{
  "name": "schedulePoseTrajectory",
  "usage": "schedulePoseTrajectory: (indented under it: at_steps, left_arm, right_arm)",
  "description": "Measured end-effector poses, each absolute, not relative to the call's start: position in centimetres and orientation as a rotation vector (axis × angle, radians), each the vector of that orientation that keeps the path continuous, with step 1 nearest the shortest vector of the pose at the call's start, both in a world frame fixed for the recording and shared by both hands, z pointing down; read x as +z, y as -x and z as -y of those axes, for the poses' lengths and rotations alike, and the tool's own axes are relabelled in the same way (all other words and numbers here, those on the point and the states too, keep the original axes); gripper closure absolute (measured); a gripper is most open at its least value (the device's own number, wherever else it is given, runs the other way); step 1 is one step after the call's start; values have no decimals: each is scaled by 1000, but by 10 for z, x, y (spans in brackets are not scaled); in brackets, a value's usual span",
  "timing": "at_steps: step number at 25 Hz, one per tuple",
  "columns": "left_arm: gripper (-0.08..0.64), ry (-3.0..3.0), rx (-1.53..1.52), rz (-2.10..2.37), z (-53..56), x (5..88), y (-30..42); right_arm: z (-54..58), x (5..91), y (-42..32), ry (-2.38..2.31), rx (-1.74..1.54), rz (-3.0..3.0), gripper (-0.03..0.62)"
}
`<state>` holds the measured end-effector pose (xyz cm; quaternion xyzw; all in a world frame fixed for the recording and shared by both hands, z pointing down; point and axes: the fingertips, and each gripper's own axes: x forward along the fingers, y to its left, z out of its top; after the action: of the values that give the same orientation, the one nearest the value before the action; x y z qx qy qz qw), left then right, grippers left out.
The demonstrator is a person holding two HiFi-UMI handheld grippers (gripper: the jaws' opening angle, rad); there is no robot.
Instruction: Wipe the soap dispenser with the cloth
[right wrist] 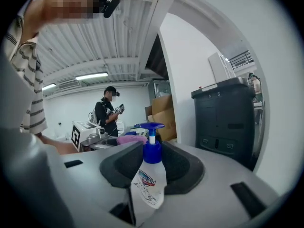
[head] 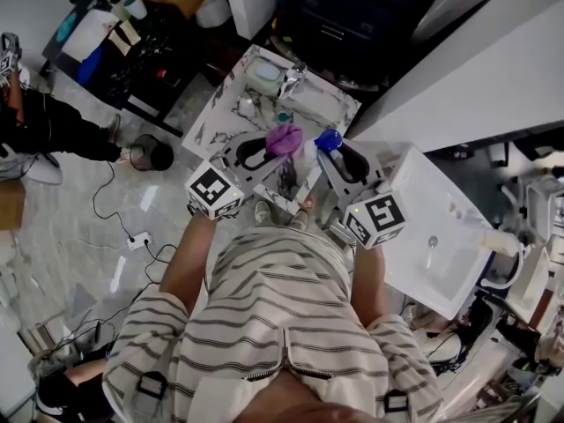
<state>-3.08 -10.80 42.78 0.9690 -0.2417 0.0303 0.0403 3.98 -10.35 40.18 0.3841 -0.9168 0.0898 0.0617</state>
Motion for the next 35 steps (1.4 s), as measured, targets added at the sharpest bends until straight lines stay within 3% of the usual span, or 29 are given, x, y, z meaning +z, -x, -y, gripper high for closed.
schedulePoseTrajectory:
  at_steps: [17,35]
  left_arm:
    - [440,-2881,292,1126,137,461,43]
    - [440,-2835,387,1090,148,497,40]
  right_arm:
    - [173,459,-66,-1545,319,2556,457]
    - [281,573,-70,-1685,370,2333,456]
